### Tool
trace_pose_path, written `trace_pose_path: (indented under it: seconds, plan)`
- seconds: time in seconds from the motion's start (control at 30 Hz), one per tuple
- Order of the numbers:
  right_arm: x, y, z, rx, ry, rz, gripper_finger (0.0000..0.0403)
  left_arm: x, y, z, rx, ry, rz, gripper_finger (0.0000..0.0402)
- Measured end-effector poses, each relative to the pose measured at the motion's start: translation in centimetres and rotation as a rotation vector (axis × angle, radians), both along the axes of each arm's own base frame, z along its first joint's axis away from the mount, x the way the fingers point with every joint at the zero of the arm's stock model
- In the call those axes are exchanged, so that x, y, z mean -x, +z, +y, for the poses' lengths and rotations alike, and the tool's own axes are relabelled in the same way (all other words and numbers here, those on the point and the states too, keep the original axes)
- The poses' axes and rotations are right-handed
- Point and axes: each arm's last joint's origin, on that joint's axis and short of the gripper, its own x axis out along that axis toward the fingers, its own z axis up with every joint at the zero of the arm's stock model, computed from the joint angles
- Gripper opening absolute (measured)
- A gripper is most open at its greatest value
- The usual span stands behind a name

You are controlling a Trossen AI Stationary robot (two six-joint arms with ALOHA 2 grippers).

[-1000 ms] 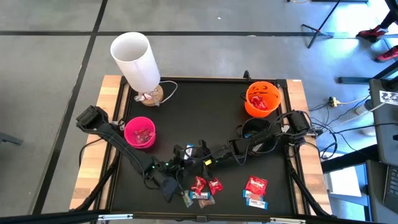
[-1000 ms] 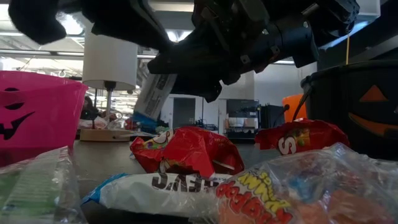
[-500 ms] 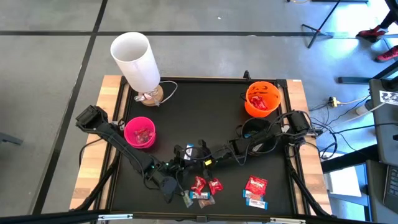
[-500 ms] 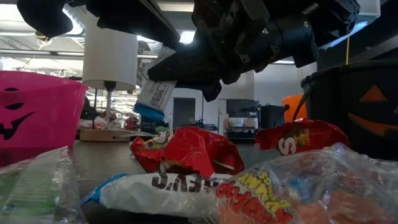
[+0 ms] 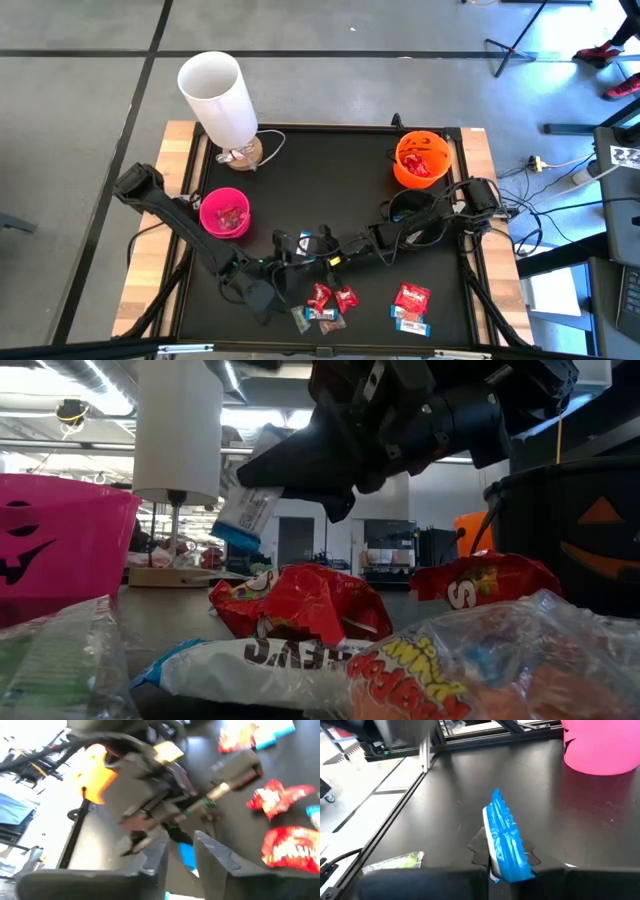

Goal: Sort candy
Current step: Put the white chocolate into the black bucket

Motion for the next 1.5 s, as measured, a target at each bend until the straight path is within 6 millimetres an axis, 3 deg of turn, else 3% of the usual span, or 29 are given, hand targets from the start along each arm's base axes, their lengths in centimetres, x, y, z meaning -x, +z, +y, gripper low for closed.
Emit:
trace_pose_path:
  seconds: [0.23, 0.47, 0.63, 0.8, 0.97, 1.2, 1.33, 1.5]
  plan:
    - [0.0, 0.7, 0.1, -0.021, 0.032, -0.035, 0.0026, 2.6, 3.7, -0.4, 0.098, 0.06, -0.164, 0.0124]
    - [0.6, 3.8, 0.1, -0.041, 0.105, -0.115, 0.0038, 4.8, 6.3, -0.7, 0.185, 0.036, -0.24, 0.0126]
    - [1.9, 6.6, -0.1, -0.026, 0.17, -0.102, 0.0019, 5.9, 6.4, -0.3, 0.182, 0.063, -0.216, 0.0126]
    - [4.1, 9.4, -0.7, -0.009, 0.173, -0.032, 0.0033, 6.4, 5.8, 0.2, 0.2, 0.11, -0.185, 0.0126]
    - [7.5, 12.8, -1.7, -0.004, 0.16, 0.044, 0.0041, 6.5, 5.7, 0.3, 0.242, 0.149, -0.199, 0.0126]
    - [13.7, 17.1, -3.7, -0.039, 0.031, 0.15, 0.0043, 6.5, 5.7, 0.3, 0.271, 0.16, -0.209, 0.0126]
    - [18.0, 18.3, -5.3, -0.055, -0.109, 0.258, 0.0043, 6.5, 5.7, 0.3, 0.272, 0.16, -0.209, 0.0126]
    - [22.7, 18.3, -6.9, -0.107, -0.286, 0.427, 0.0044, 6.5, 5.7, 0.3, 0.273, 0.16, -0.209, 0.0126]
